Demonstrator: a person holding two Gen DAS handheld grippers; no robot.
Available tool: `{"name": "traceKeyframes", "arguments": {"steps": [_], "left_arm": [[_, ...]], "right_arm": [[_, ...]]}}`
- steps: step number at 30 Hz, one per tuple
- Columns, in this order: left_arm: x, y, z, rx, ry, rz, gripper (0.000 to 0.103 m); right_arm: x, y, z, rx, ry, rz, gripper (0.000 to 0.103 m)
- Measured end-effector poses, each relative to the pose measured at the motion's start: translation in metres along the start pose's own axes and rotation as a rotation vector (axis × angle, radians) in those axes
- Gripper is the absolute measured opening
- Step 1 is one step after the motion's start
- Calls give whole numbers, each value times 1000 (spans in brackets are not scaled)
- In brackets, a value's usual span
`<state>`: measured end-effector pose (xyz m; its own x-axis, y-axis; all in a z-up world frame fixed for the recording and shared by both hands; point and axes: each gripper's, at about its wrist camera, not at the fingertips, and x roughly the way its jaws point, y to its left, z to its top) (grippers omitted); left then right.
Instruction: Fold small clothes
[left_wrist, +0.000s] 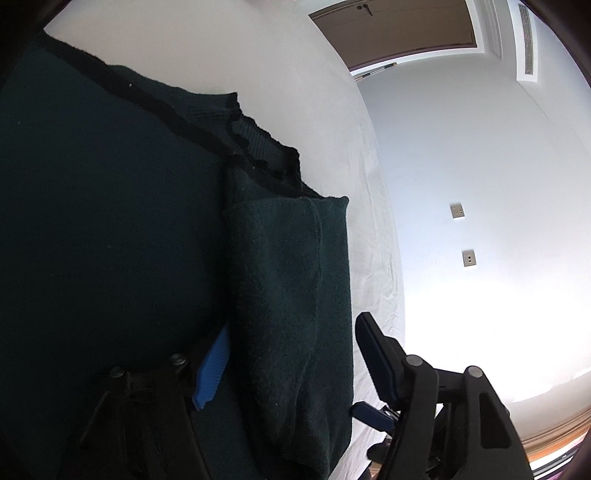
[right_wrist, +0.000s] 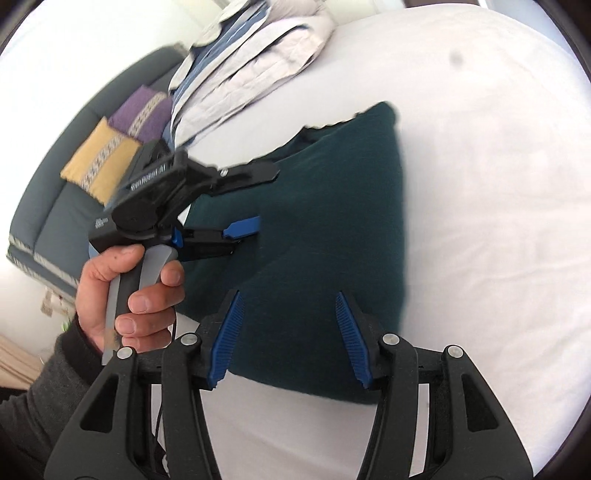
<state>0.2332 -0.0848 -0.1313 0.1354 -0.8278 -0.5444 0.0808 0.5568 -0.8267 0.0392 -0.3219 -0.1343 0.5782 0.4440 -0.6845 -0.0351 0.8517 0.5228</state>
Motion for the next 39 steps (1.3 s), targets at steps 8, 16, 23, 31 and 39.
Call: {"name": "traceKeyframes", "arguments": {"steps": [8,16,23,31,39], "left_arm": [[16,-7,-3,21,28,69,15],[-14,-35,15,101,27,95,14],[-60,-23,33,124,10,158,14],[-127,30,51,65,-33,199,14],[-153,59,57,44,-37,239,14]], "right_arm": [[-20,-37,-6,126,-60,23,52],[14,-36,3,166,-80,-2,52],[50,10,9,74,-28,8,52],[99,80,12,-73,56,27,52],[135,132,11,-171,116,28,52]]}}
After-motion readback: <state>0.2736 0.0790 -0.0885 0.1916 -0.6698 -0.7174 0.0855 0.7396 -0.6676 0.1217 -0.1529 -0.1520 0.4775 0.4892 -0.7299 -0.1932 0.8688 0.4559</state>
